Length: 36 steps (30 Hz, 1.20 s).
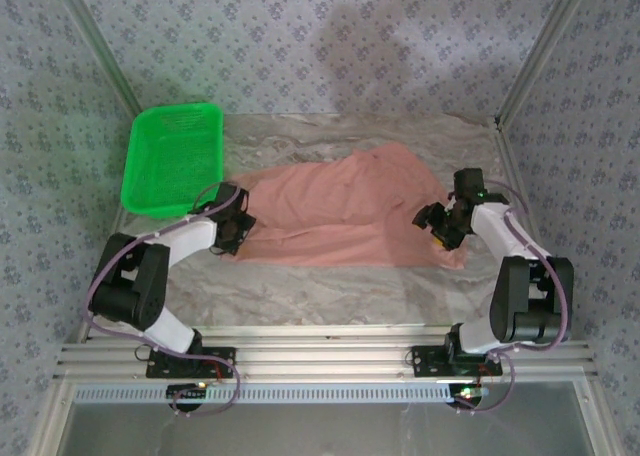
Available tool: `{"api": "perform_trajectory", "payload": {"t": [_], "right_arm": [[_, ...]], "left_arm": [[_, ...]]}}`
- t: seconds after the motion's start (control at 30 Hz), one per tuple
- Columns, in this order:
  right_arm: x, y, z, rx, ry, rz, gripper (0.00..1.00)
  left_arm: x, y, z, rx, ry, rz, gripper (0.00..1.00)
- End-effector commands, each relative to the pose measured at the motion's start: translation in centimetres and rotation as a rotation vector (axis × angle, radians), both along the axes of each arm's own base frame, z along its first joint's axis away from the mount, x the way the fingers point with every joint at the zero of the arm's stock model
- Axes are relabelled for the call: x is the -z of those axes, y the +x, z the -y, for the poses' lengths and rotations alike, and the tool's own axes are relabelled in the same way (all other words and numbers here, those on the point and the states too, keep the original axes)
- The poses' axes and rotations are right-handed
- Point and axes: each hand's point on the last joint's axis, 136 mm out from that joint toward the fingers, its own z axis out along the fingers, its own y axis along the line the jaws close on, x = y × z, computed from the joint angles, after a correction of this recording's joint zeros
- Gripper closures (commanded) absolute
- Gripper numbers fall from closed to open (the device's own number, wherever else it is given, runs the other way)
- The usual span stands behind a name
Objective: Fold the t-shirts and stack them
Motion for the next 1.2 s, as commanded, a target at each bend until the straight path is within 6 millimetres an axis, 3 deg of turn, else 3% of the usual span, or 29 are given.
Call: {"api": "perform_trajectory", "payload": {"t": [0.0, 0.13, 0.4, 0.93, 1.0, 1.1, 1.17], "right_arm": [[-0.6, 0.8, -0.5, -0.035, 0.006, 0.024, 0.36], [-0.5, 0.7, -0.6, -0.043, 0.007, 0.019, 0.36], [-0.3, 0.4, -0.8, -0.059, 0.017, 0.011, 0.36], [0.3, 0.4, -1.0, -0.073, 0.035, -0.009, 0.37], [0.3, 0.4, -1.0, -0.071, 0.036, -0.01, 0.37], [0.3, 0.6, -0.9, -0.07, 0.034, -0.007, 0.38], [0.3, 0.6, -1.0, -0.068, 0.037, -0.007, 0.38]], "left_arm": [[-0.4, 1.3, -0.2, -0.044, -0.006, 0.046, 0.38], [-1.2, 2.9, 0.5, -0.043, -0.027, 0.076, 0.38], [-3.0, 3.7, 0.8, -0.035, -0.035, 0.1, 0.38], [-1.8, 5.8, 2.5, -0.019, -0.087, 0.108, 0.4], [-2.0, 6.0, 2.8, -0.005, -0.083, 0.103, 0.54], [-1.8, 5.6, 2.6, -0.009, -0.07, 0.087, 0.9], [-1.8, 5.3, 2.2, -0.009, -0.052, 0.069, 1.0]]}}
